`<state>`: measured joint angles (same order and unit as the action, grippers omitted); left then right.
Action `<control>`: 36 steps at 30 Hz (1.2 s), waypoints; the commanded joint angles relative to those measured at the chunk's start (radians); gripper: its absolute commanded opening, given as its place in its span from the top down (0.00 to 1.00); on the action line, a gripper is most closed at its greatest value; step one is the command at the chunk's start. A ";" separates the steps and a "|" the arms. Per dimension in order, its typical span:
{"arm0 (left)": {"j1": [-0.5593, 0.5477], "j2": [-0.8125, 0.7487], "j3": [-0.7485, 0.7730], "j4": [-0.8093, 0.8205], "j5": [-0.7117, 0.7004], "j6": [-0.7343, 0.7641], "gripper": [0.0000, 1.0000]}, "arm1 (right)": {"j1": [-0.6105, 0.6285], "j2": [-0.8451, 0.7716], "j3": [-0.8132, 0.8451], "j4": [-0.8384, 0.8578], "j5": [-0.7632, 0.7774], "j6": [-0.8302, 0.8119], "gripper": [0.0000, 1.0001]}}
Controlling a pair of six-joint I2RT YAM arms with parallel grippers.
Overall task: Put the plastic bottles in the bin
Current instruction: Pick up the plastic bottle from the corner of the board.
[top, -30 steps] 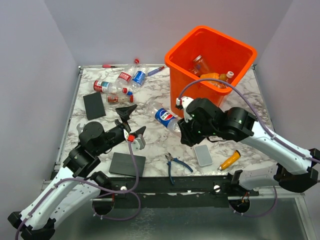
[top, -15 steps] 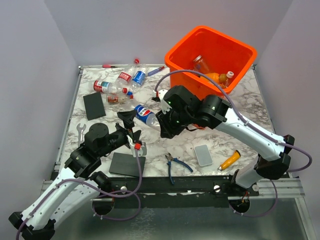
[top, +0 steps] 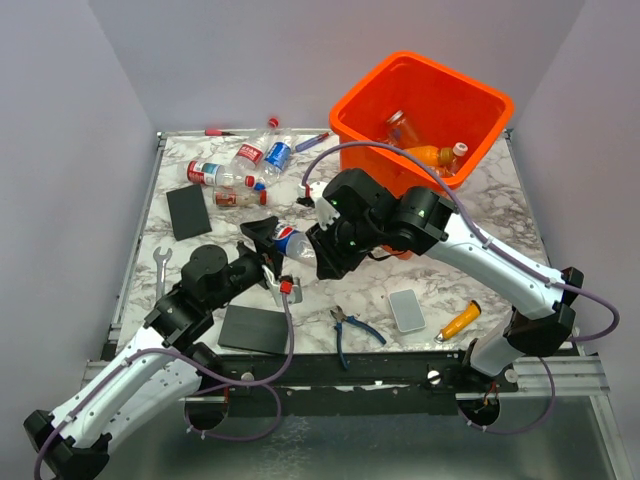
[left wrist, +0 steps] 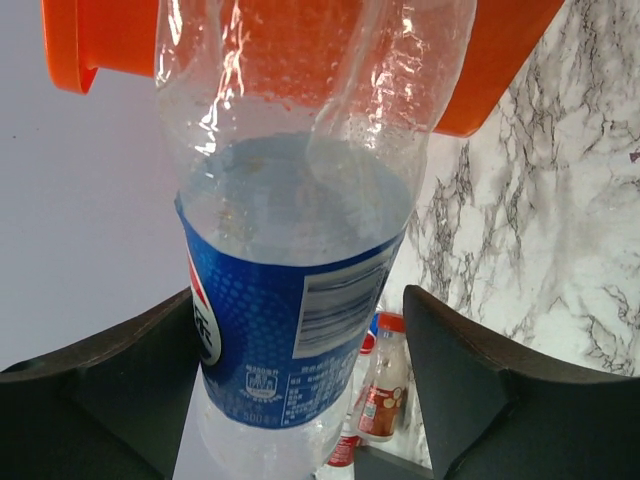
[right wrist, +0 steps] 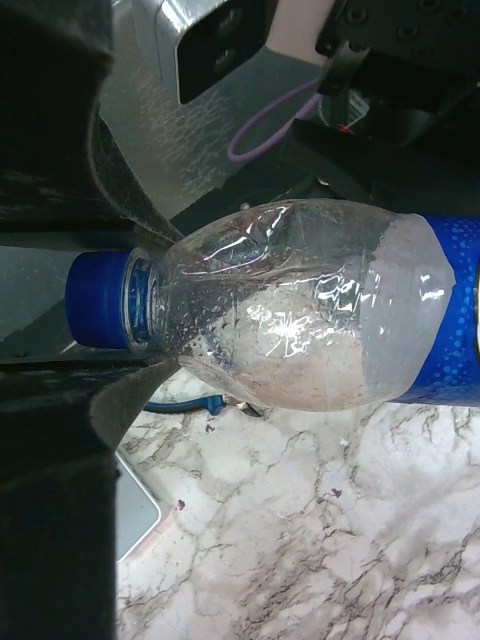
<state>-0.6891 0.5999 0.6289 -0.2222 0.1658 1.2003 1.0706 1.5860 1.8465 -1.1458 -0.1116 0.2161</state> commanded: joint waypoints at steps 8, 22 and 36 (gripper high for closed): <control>-0.021 0.011 -0.044 0.125 -0.051 0.013 0.29 | 0.005 0.010 0.047 0.020 -0.050 -0.036 1.00; -0.023 0.005 -0.035 0.126 -0.081 -0.013 0.57 | 0.005 -0.027 0.057 0.028 -0.032 -0.003 0.44; -0.023 0.023 0.055 0.172 -0.078 -0.461 0.56 | 0.005 -0.375 -0.120 0.417 0.252 0.005 0.17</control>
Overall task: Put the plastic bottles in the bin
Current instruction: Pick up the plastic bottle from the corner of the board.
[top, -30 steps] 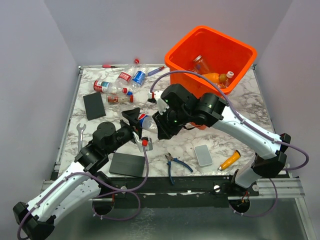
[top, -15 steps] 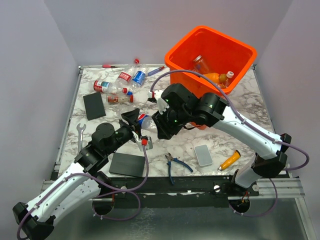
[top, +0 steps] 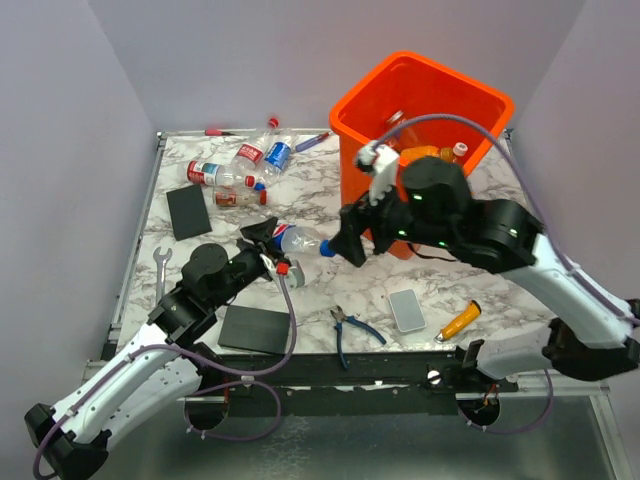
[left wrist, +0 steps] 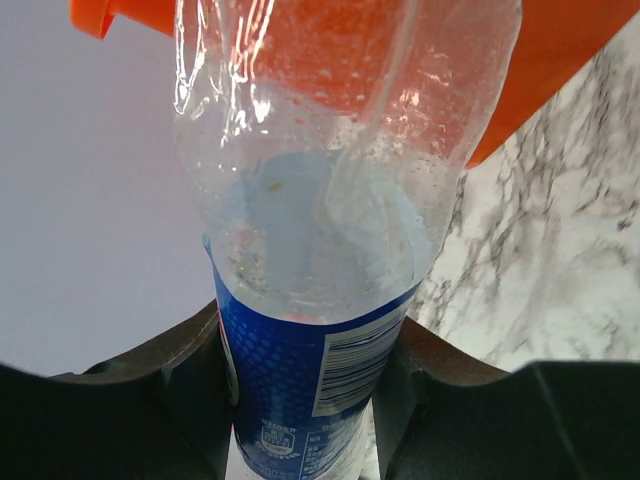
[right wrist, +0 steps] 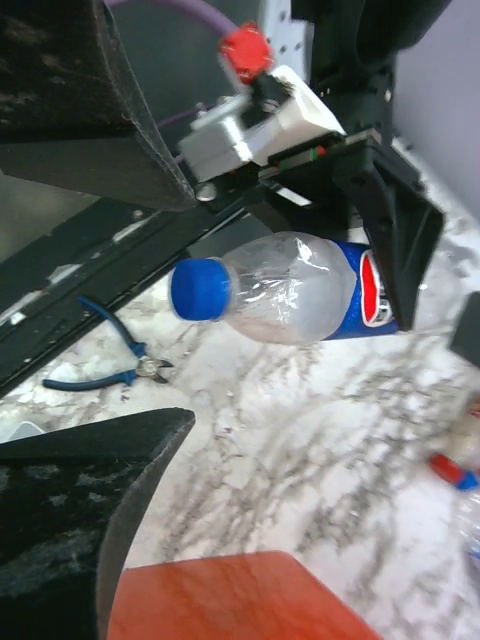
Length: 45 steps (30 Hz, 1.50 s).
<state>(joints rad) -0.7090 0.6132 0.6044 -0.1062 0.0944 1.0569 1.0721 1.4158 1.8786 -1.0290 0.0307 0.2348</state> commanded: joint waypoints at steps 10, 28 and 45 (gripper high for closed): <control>-0.003 0.080 0.162 0.221 0.225 -1.242 0.63 | 0.003 -0.394 -0.429 0.814 0.091 -0.058 0.16; -0.003 0.120 0.109 0.461 0.401 -1.732 0.69 | 0.003 -0.140 -0.262 0.927 -0.058 -0.010 0.18; -0.003 0.092 0.103 0.413 0.388 -1.680 0.69 | 0.003 0.044 -0.031 0.650 -0.055 0.007 0.43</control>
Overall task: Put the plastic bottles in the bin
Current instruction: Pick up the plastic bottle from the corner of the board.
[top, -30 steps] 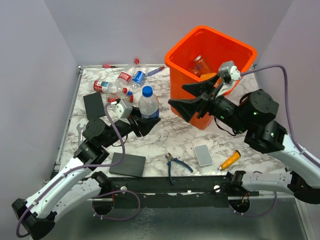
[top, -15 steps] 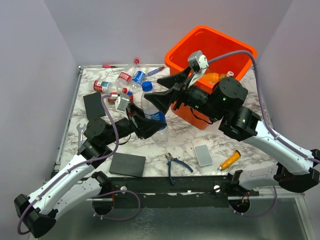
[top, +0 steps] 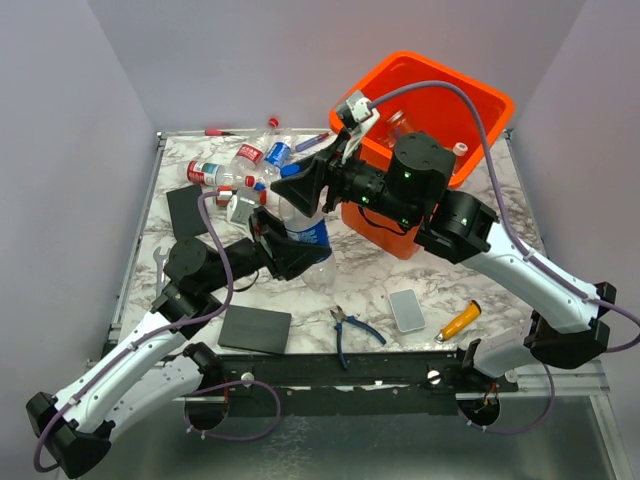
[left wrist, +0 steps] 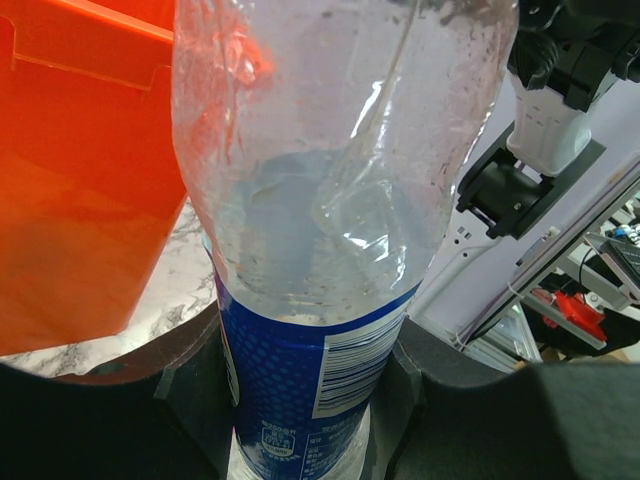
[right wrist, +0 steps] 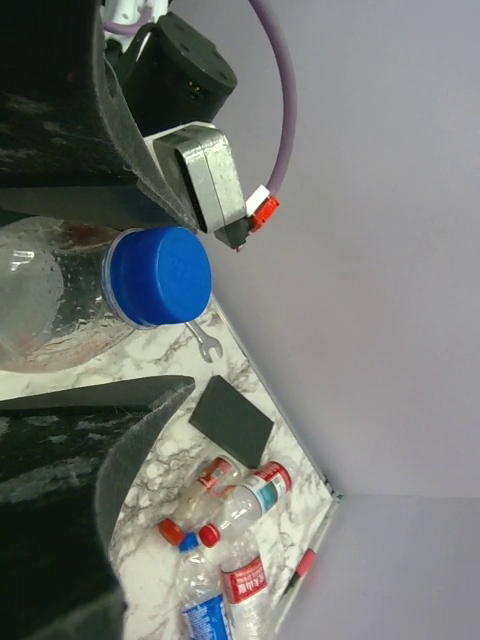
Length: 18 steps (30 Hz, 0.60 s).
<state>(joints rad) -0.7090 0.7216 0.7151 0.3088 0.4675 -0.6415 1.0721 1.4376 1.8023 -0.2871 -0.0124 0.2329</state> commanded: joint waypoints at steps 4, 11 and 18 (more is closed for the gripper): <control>-0.003 -0.024 -0.011 -0.012 -0.002 0.026 0.62 | 0.003 0.023 0.050 -0.110 -0.007 0.009 0.74; -0.003 -0.137 -0.066 -0.025 -0.225 0.097 0.01 | 0.003 -0.033 0.062 -0.142 0.089 -0.026 1.00; -0.003 -0.331 -0.158 -0.025 -0.696 0.249 0.01 | 0.003 -0.162 0.067 -0.017 0.524 -0.216 1.00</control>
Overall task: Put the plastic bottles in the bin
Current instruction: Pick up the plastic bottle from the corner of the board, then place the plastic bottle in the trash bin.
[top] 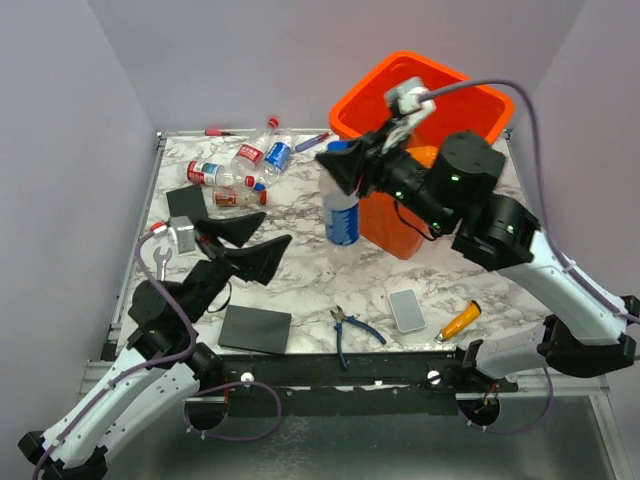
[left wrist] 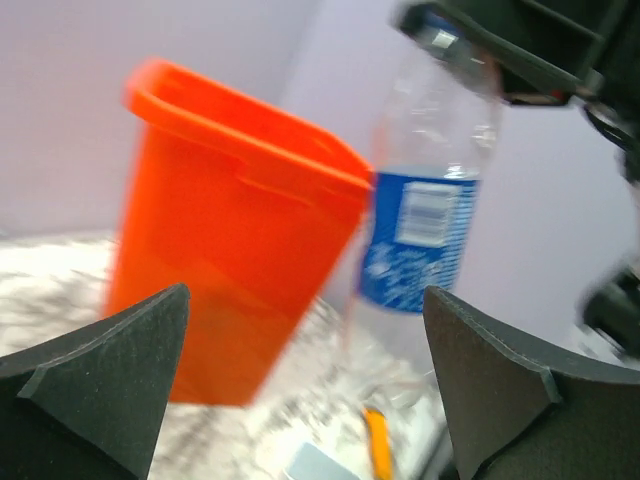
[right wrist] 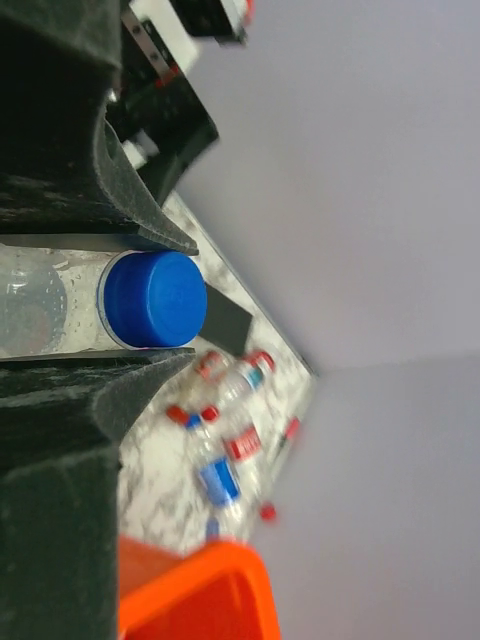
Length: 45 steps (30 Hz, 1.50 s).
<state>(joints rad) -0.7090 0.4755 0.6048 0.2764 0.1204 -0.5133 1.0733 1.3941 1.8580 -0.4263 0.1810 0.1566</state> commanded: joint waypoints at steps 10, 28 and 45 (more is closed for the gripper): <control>-0.003 -0.245 -0.207 -0.013 -0.778 0.194 0.01 | -0.157 -0.189 -0.187 0.891 0.630 -0.511 1.00; -0.002 -0.256 -0.244 -0.082 -0.807 0.166 0.01 | -0.673 0.208 -0.120 0.766 0.664 -0.385 1.00; 0.001 -0.172 -0.231 -0.108 -0.813 0.156 0.01 | -0.699 0.013 0.025 0.122 0.013 0.151 0.05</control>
<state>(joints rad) -0.7090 0.2962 0.3511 0.1894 -0.6636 -0.3546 0.3729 1.5536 1.8790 -0.1806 0.5076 0.1375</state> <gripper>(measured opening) 0.990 0.941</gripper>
